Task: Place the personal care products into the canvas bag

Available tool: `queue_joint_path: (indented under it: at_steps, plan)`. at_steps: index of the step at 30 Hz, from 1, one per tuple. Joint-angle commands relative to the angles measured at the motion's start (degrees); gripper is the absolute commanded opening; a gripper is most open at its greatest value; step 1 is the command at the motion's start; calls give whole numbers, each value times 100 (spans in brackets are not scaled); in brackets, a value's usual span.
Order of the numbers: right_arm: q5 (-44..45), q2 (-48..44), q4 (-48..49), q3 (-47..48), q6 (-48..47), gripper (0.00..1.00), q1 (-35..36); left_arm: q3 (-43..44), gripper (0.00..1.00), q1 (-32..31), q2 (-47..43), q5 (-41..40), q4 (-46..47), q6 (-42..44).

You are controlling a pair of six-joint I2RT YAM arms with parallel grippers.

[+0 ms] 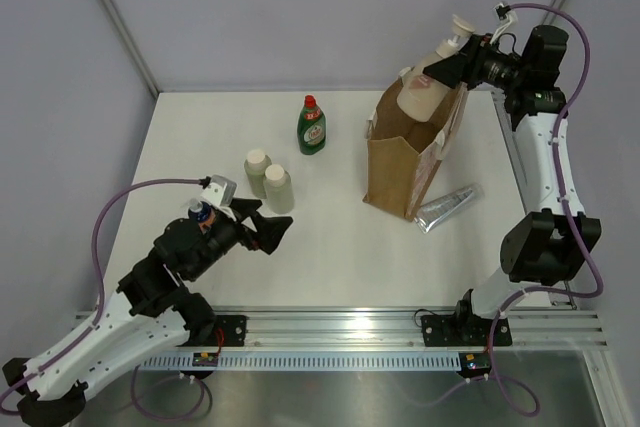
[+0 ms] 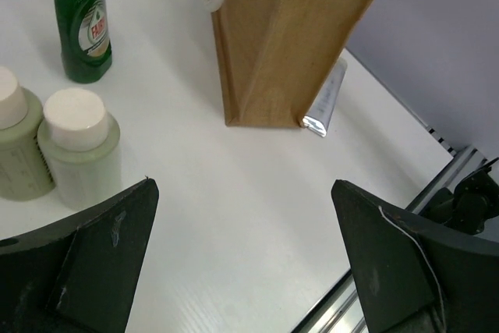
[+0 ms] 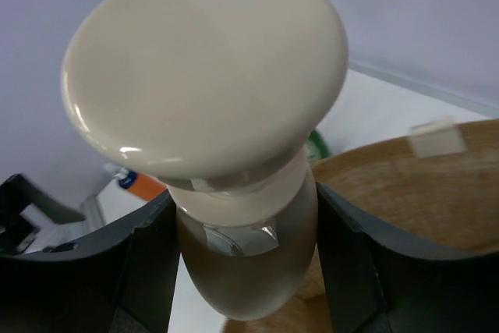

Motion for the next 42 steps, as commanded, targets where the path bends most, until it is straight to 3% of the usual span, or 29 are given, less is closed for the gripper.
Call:
queue_joint_path:
  at_steps: [1,8,14,18,19,21,22,25,27,33,42]
  plan:
    - [603,43,-378,501,-842,0,-37,-13,99,-20,-119,-365,-348,47]
    - [1989,123,-1382,-87,-2713,0,585,-48,99,-20,12,-1111,-481,-697]
    - [3684,96,-1356,-712,-3041,0,1421,-145,99,-20,399,-1832,-674,-1683]
    - [3979,324,-1487,-774,-3119,24,1465,-154,99,-20,680,-2210,-850,-2325]
    - [3970,368,-1583,-809,-3181,37,1465,-162,99,-20,777,-2298,-833,-2430]
    - [3856,456,-1716,-835,-3365,53,1465,-241,99,-20,856,-2351,-745,-2493]
    - [3821,474,-1855,-827,-3418,74,1465,-268,99,-20,900,-2369,-597,-2528]
    - [3663,422,-2049,-774,-3612,95,1465,-347,99,-20,1164,-2413,-350,-2633]
    - [3549,308,-2146,-669,-3691,99,1465,-338,99,-20,1445,-2466,-271,-2642]
    - [3303,-158,-2770,-221,-3858,99,1457,-110,99,-12,2208,-2650,28,-2371]
    - [2803,-2091,-3438,-316,-4236,99,1457,698,99,340,3685,-2870,327,-1658]
